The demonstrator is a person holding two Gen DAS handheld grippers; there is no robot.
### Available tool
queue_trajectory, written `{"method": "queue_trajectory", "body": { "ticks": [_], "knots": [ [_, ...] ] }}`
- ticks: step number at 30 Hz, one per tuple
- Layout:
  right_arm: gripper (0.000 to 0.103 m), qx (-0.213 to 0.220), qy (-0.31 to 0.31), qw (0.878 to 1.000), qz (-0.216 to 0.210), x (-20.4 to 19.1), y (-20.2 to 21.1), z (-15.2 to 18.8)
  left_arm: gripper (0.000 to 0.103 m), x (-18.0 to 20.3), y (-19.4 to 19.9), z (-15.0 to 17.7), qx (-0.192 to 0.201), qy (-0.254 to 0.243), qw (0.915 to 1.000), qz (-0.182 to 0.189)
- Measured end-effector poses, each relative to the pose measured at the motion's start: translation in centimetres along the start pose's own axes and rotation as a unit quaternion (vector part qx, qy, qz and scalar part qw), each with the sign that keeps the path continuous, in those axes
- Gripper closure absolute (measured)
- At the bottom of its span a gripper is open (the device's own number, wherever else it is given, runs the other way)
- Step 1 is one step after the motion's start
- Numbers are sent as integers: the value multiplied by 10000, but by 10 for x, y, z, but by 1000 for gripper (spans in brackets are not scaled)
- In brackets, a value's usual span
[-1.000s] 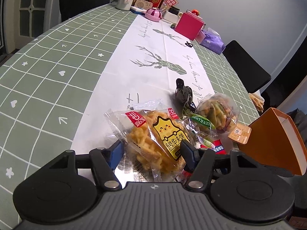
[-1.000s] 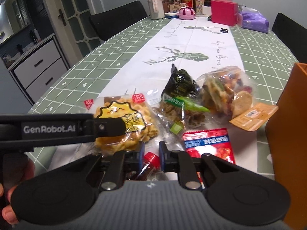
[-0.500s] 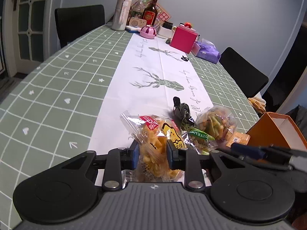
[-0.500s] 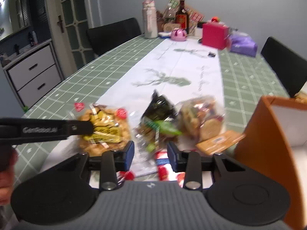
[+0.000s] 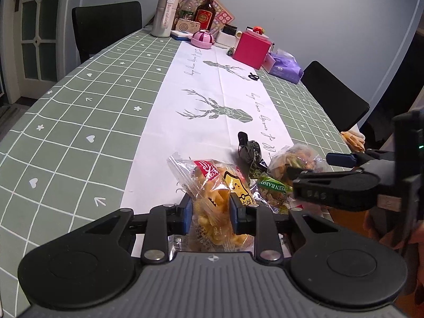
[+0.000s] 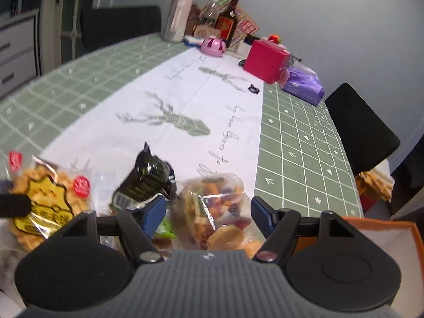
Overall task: Organize snacks
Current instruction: 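Lift both held packs and carry them over the orange box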
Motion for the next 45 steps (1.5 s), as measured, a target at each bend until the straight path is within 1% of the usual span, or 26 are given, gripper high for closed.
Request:
{"method": "queue_trajectory", "body": {
  "ticks": [3, 7, 9, 10, 11, 13, 17, 20, 27, 35, 37, 41, 45],
  "knots": [
    [34, -222, 299, 9992, 107, -2, -9, 6, 72, -1, -1, 0, -20, 27, 10000, 16],
    [34, -356, 324, 9986, 203, 2, -14, 12, 72, 1, 1, 0, -18, 28, 10000, 31],
    [40, -411, 422, 9977, 335, 4, -16, 13, 72, 2, 1, 0, -18, 25, 10000, 40],
    [46, -424, 515, 9969, 408, 4, -16, 13, 72, 2, 2, 0, -15, 26, 10000, 43],
    [51, -428, 570, 9967, 399, 3, -16, 13, 72, 2, 2, 0, -8, 26, 10000, 43],
    [57, -438, 656, 9959, 434, 0, -13, 12, 72, 3, 4, -1, 21, 29, 10000, 46],
    [63, -359, 671, 9961, 440, -2, -4, 7, 73, 4, 9, -2, 79, 21, 10000, 23],
    [65, -235, 643, 9968, 421, -2, 7, 1, 73, 5, 13, -3, 113, 8, 9999, 53],
    [70, -11, 447, 9989, 120, -9, 39, -13, 74, 15, 31, -8, 247, -141, 9996, 76],
    [73, 126, 199, 9983, -531, -25, 87, -7, 74, 26, 62, -14, 426, -340, 9985, 83],
    [73, 62, 205, 9972, -720, -31, 99, 1, 74, 30, 68, -11, 400, -442, 9981, 121],
    [73, -234, 238, 9936, -1080, -39, 117, 21, 74, 38, 80, 0, 254, -711, 9970, 166],
    [73, -489, 287, 9899, -1302, -41, 136, 44, 74, 48, 90, 15, -15, -989, 9947, 295]
  ]
}}
Point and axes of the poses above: each gripper's, at about its wrist camera, not at the fingertips, and y roughly against the way its jaws point, x to its right, z to its underside, the point moved 10 cm from there along -y, roughly the way its jaws point, and after that the axes turned 10 degrees about -z, right-handed, at the moved point
